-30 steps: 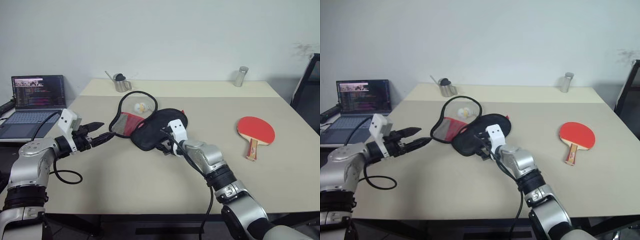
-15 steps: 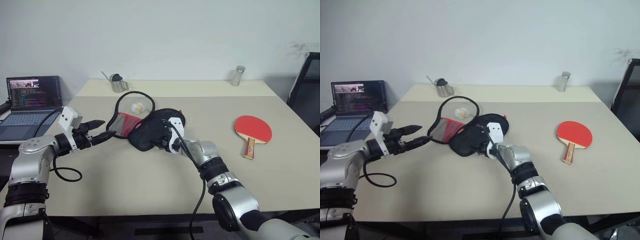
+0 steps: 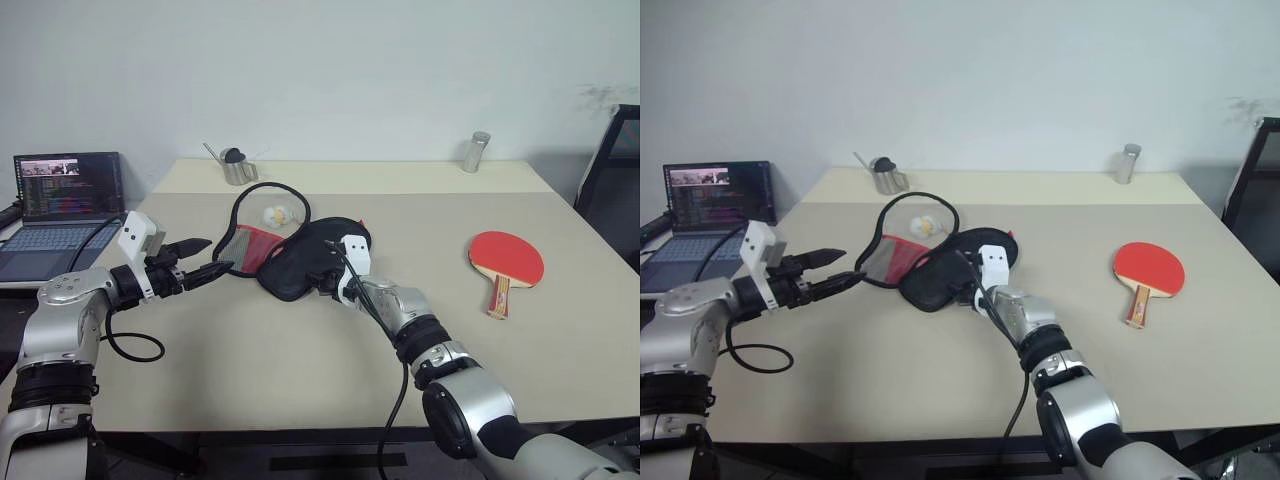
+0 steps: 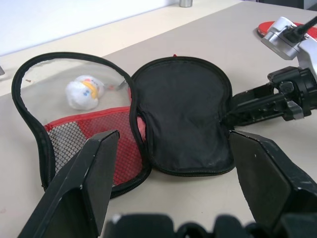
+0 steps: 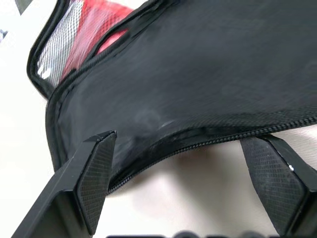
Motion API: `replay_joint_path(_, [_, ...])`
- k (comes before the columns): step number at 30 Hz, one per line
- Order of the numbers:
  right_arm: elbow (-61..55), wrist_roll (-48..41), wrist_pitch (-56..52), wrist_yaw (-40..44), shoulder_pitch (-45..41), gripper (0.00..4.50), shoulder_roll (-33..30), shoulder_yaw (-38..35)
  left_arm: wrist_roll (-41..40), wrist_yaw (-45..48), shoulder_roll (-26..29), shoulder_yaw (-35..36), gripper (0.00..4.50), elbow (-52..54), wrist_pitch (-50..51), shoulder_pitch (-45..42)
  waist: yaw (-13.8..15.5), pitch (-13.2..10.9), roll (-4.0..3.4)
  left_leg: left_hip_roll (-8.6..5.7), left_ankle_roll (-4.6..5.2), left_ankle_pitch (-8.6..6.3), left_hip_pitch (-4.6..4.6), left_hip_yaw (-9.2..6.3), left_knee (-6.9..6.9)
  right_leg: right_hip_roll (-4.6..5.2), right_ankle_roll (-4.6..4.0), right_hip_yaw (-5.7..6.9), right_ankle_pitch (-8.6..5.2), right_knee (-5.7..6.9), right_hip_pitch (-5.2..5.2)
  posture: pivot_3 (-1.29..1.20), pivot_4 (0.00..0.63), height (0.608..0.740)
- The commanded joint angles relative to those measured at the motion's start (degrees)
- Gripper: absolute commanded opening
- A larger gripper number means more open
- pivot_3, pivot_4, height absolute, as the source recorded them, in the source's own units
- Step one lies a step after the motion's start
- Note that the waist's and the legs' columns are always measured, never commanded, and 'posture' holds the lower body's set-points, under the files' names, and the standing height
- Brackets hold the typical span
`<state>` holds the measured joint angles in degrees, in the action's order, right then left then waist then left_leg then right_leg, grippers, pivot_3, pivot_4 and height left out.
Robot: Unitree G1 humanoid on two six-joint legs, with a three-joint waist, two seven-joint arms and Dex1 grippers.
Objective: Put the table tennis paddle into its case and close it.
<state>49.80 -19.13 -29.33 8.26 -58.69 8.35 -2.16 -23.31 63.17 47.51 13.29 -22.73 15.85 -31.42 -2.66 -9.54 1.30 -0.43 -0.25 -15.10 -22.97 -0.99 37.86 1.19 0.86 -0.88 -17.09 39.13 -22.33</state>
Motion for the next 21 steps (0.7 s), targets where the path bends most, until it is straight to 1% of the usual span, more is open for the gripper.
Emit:
replay_joint_path(1, [-0.13, -1.28, -0.67, -1.32, -2.37, 3.66, 11.07, -0.1, 0.28, 0.07, 0.9, 0.59, 3.83, 0.8, -0.89, -1.18, -0.01, 0.0, 0.0, 0.0, 0.0, 0.0, 0.0, 0.0, 0.0, 0.0, 0.0, 0.0, 0.0, 0.0, 0.0, 0.0, 0.15, 0.74])
replay_joint_path(6, [-0.53, -3.47, -2.78, -2.94, -1.72, 2.0, 11.74, -1.07, 0.25, 0.48, 0.37, 0.04, 3.83, 1.85, -0.55, -1.39, -0.33, 0.0, 0.0, 0.0, 0.0, 0.0, 0.0, 0.0, -0.02, 0.0, 0.0, -0.01, 0.0, -0.01, -0.01, 0.0, 0.15, 0.74])
replay_joint_path(9, [-0.96, -4.92, -3.87, -3.68, -1.6, 0.95, 10.88, -1.77, -0.3, 0.85, -0.03, -0.37, 3.83, 4.03, 0.27, -1.04, -0.43, 0.0, -0.01, 0.0, 0.0, 0.0, -0.01, 0.0, -0.03, 0.0, 0.0, -0.01, 0.0, -0.02, -0.01, 0.0, 0.15, 0.74])
replay_joint_path(12, [-2.15, -6.57, -5.42, -4.43, -1.32, 0.04, 9.81, -2.8, -0.7, 1.02, -0.44, -0.7, 3.83, 5.81, 0.99, -1.07, -0.44, -0.01, -0.01, 0.01, 0.0, 0.0, -0.02, 0.0, -0.03, 0.0, 0.0, -0.01, 0.0, -0.03, -0.01, 0.0, 0.15, 0.74])
replay_joint_path(17, [-5.09, -9.04, -8.49, -6.1, -0.28, 0.04, 7.78, -4.27, -1.63, 0.98, -1.29, -1.02, 3.83, 8.93, 2.68, -1.11, -0.43, -0.01, -0.01, 0.01, 0.0, -0.01, -0.03, 0.01, -0.04, 0.0, 0.0, -0.01, 0.0, -0.03, -0.01, 0.0, 0.15, 0.74])
replay_joint_path(21, [-7.13, -10.4, -9.62, -6.99, 0.27, 0.04, 7.5, -5.18, -1.77, 0.62, -1.63, -0.89, 3.83, 9.03, 3.14, -1.47, -0.43, -0.01, -0.02, 0.01, 0.0, -0.01, -0.03, 0.01, -0.04, 0.0, 0.0, -0.01, 0.0, -0.03, -0.02, 0.0, 0.15, 0.74])
